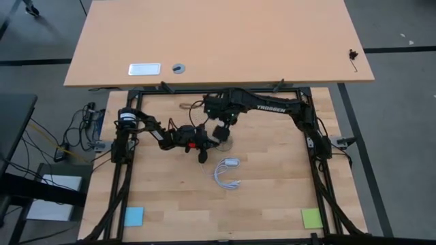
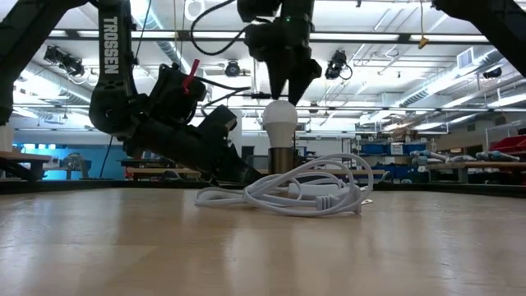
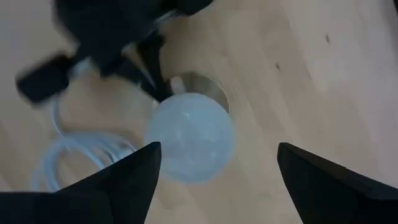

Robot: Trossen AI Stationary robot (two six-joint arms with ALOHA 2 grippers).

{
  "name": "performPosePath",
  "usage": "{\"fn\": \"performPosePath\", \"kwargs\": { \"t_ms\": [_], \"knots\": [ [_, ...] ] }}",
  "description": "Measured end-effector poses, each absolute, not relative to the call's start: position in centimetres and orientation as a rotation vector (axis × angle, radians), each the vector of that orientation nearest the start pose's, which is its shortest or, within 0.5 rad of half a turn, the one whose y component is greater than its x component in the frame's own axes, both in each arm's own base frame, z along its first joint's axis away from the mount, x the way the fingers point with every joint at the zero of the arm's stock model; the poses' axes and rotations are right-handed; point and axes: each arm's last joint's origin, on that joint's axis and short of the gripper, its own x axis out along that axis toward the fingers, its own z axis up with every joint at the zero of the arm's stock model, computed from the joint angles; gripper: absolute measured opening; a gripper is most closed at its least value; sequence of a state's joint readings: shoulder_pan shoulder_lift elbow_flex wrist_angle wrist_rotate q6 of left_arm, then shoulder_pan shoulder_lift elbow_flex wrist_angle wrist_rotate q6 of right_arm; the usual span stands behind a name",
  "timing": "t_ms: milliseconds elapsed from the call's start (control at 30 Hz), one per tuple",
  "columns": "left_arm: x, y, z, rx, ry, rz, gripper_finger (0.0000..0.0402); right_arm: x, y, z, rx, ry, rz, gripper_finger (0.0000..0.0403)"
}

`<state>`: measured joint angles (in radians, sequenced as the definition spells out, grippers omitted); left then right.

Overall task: Screw lightbulb
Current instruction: Remove the white lightbulb from the golden lamp

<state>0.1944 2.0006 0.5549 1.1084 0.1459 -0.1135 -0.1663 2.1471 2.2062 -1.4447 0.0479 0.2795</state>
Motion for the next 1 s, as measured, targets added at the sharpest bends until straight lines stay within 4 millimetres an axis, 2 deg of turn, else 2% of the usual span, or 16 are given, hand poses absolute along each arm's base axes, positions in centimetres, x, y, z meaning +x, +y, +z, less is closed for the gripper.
{"fn": "performPosePath", "kwargs": {
  "t_ms": [67,267,433,600,733,1000],
  "knots": [
    [30.6,5.6,7.6,-0.169,0.330,0.067,0.0000,41.9,-7.5,30.2,0.401,1.323,-0.411,0.0333],
    [30.6,5.6,7.6,-0.170,0.330,0.057,0.0000,42.7,-7.4,29.3,0.501,1.256,-0.437,0.0344],
    [30.6,5.6,7.6,-0.170,0.330,0.055,0.0000,42.5,-7.4,28.0,0.540,1.292,-0.512,0.0346],
    [30.6,5.6,7.6,-0.170,0.330,0.053,0.0000,42.5,-7.4,26.9,0.535,1.308,-0.523,0.0346],
    [30.6,5.6,7.6,-0.171,0.331,0.053,0.0000,42.5,-7.4,26.9,0.510,1.315,-0.509,0.0343],
    [30.6,5.6,7.6,-0.171,0.332,0.053,0.0000,42.5,-7.3,26.9,0.307,1.357,-0.341,0.0279]
  ]
}}
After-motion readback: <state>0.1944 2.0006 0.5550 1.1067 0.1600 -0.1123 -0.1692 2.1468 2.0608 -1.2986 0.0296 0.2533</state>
